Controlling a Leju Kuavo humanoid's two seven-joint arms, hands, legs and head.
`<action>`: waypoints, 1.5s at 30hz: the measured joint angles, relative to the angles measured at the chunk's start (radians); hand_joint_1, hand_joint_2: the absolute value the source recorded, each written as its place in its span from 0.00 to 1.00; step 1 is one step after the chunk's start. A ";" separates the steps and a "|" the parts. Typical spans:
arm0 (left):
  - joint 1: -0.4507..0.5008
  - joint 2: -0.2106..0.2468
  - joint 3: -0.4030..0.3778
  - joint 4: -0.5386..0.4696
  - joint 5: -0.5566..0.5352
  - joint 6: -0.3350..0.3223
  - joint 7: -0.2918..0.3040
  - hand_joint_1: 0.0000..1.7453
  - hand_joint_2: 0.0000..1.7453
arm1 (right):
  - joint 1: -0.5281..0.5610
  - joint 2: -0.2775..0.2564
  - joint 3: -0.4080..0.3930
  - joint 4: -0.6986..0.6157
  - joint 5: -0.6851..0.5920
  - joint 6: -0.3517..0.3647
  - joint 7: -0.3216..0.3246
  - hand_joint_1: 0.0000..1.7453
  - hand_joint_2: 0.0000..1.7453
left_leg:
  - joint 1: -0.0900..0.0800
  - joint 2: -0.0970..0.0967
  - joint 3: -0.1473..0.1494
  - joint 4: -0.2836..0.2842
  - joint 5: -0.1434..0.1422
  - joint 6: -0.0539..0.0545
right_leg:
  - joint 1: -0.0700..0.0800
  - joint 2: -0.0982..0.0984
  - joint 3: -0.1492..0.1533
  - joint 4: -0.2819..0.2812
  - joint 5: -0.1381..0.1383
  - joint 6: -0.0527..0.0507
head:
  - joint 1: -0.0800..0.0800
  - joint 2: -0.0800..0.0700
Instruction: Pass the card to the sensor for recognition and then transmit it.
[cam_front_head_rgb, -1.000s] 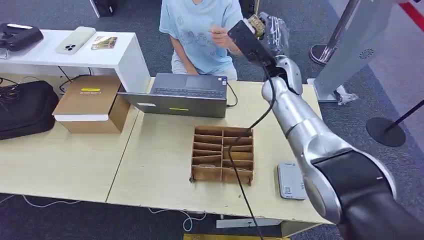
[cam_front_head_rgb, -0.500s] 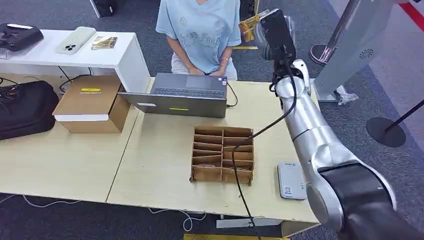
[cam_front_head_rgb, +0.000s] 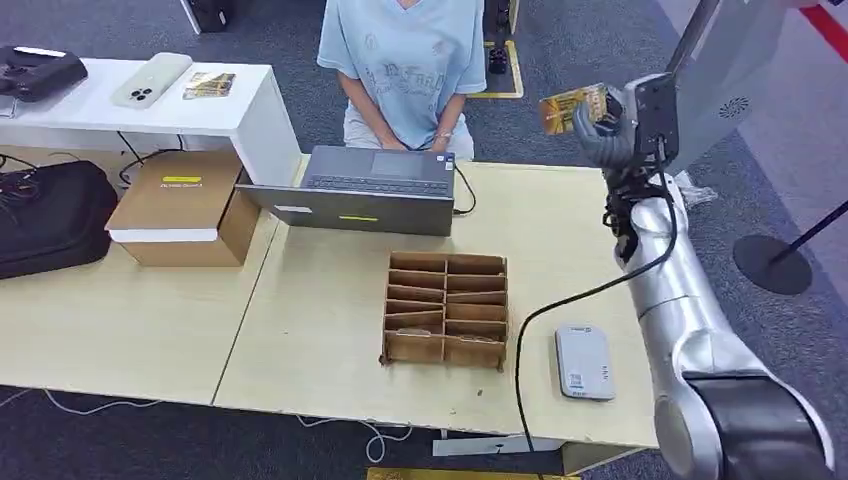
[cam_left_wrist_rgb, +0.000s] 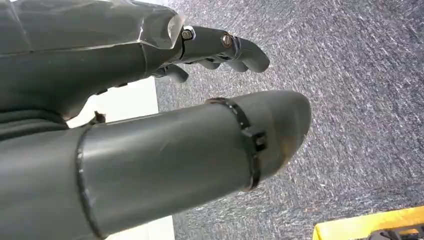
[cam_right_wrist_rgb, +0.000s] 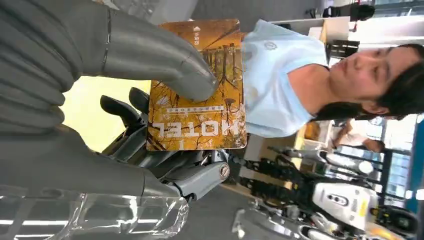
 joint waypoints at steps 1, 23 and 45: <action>0.001 0.000 0.000 0.000 0.000 0.000 0.000 0.00 0.00 | 0.022 -0.013 -0.009 -0.009 -0.014 0.013 -0.003 1.00 1.00 | 0.000 0.000 0.000 0.000 0.000 0.000 | 0.000 0.000 0.000 0.000 0.000 0.000 | 0.000 0.000; 0.005 -0.007 0.001 0.000 0.003 0.013 -0.014 0.00 0.00 | 0.540 -0.156 -0.156 -0.352 -0.129 0.088 0.050 1.00 1.00 | 0.000 -0.001 -0.001 0.000 -0.002 0.002 | 0.000 -0.002 0.000 -0.001 -0.001 0.001 | 0.000 0.000; 0.007 -0.014 0.001 0.000 -0.007 0.010 -0.014 0.00 0.00 | 0.861 -0.086 -0.226 -0.637 0.034 0.090 0.138 1.00 1.00 | 0.000 0.000 0.000 -0.001 -0.003 0.002 | 0.000 -0.001 0.000 0.000 -0.002 0.001 | 0.000 0.000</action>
